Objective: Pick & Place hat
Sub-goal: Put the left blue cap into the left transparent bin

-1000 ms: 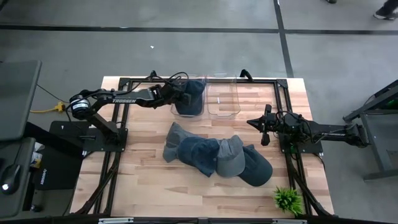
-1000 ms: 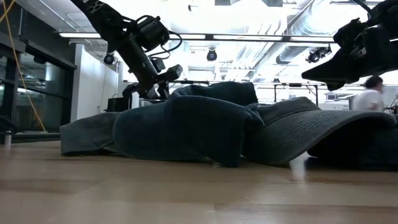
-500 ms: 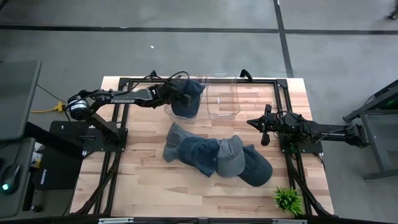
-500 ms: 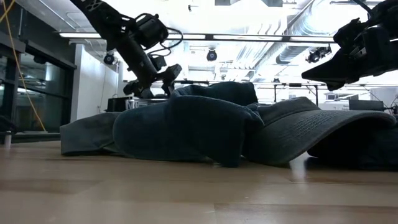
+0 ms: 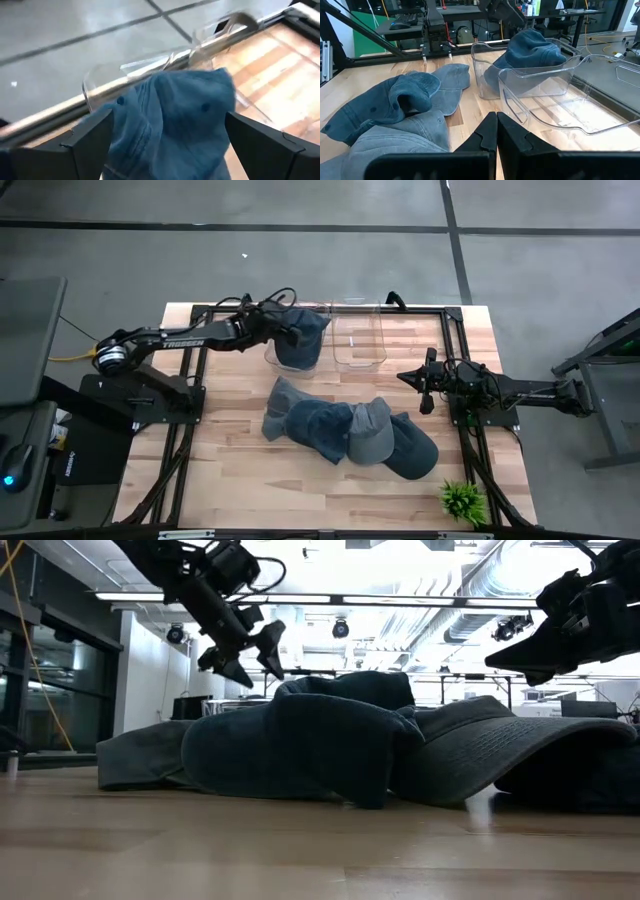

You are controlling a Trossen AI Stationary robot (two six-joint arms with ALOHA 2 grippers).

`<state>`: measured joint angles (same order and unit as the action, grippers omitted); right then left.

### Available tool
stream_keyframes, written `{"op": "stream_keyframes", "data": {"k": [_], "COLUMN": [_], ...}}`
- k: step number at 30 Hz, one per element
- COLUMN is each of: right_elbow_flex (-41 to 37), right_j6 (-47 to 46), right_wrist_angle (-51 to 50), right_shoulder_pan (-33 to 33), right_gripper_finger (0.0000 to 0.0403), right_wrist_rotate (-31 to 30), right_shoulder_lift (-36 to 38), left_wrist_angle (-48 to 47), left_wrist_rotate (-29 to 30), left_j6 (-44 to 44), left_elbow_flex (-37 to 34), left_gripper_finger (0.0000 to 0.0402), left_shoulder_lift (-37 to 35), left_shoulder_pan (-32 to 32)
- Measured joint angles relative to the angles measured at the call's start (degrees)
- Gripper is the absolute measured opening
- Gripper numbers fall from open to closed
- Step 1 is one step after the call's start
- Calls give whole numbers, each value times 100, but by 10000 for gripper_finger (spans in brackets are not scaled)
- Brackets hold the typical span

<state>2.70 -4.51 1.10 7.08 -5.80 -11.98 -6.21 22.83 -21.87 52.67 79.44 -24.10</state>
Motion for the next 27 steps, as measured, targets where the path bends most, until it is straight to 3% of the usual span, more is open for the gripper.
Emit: {"op": "stream_keyframes", "data": {"k": [7,18,27], "right_elbow_flex": [0,1,0], "right_j6": [2,2,2], "right_wrist_angle": [0,0,0], "right_shoulder_pan": [0,0,0], "right_gripper_finger": [0,0,0], "right_wrist_rotate": [-1,0,-1], "right_shoulder_lift": [1,-1,0], "left_wrist_angle": [-25,-422,-432], "left_wrist_rotate": [-435,-1654,-2241], "left_j6": [558,643,1961], "left_elbow_flex": [4,11,9], "left_gripper_finger": [358,357,357], "left_shoulder_lift": [-325,-540,-537], "left_shoulder_pan": [335,1284,2301]}}
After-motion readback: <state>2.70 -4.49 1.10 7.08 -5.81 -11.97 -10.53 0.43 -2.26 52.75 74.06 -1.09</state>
